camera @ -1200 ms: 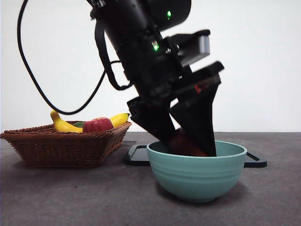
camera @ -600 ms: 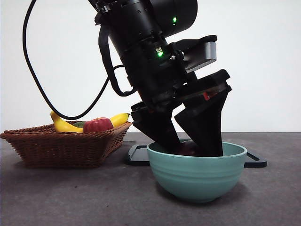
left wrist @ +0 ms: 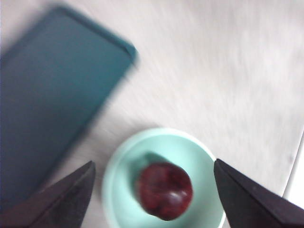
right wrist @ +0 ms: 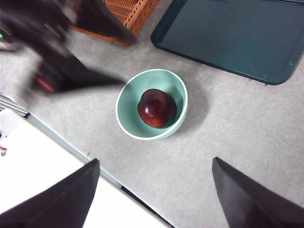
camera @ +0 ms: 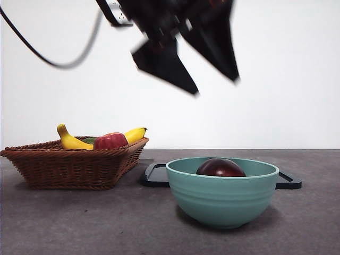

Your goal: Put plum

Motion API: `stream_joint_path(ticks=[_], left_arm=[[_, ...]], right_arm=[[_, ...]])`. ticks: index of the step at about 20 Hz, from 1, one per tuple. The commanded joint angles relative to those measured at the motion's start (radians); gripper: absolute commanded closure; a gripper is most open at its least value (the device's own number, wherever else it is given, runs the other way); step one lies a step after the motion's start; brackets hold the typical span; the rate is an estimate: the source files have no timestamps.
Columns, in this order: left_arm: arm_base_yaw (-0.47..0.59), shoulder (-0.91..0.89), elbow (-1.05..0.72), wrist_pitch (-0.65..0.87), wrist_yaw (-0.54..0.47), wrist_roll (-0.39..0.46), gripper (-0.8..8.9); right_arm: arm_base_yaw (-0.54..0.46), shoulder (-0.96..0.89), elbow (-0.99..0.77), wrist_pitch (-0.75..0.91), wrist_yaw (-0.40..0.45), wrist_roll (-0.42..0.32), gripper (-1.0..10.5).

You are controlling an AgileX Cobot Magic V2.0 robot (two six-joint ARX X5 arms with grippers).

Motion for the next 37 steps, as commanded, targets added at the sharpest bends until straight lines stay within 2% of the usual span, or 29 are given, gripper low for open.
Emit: stream_joint_path(ticks=[1, 6, 12, 15, 18, 20, 23, 33, 37], left_arm=[[0.029, -0.084, 0.021, -0.009, -0.002, -0.022, 4.1], [0.166, -0.285, 0.021, -0.083, 0.009, -0.053, 4.11], [0.328, -0.448, -0.024, -0.211, 0.156, -0.057, 4.11], [0.34, -0.526, -0.144, -0.209, 0.195, -0.067, 4.11], [0.339, -0.596, -0.296, -0.203, 0.319, -0.082, 4.11], [0.339, -0.623, -0.372, -0.204, 0.359, -0.089, 4.11], [0.338, -0.627, -0.407, -0.237, 0.449, -0.089, 4.12], [0.337, -0.627, -0.407, -0.237, 0.452, -0.09, 4.12], [0.337, -0.627, -0.407, -0.237, 0.452, -0.089, 4.12]], right_arm=[[0.003, 0.004, 0.019, 0.01, -0.001, 0.005, 5.7], [0.003, 0.004, 0.019, 0.018, -0.001, 0.005, 5.7], [0.003, 0.004, 0.019, 0.032, 0.002, 0.006, 5.7], [0.003, 0.004, 0.019, 0.045, 0.002, 0.006, 5.7], [0.003, 0.004, 0.019, 0.055, 0.002, 0.007, 5.7], [0.003, 0.005, 0.019, 0.061, 0.002, 0.011, 5.7], [0.003, 0.02, 0.018, 0.06, 0.002, 0.011, 5.7], [0.038, 0.15, -0.023, 0.088, -0.002, 0.031, 5.7], [0.111, 0.207, -0.171, 0.315, -0.001, 0.142, 5.7]])
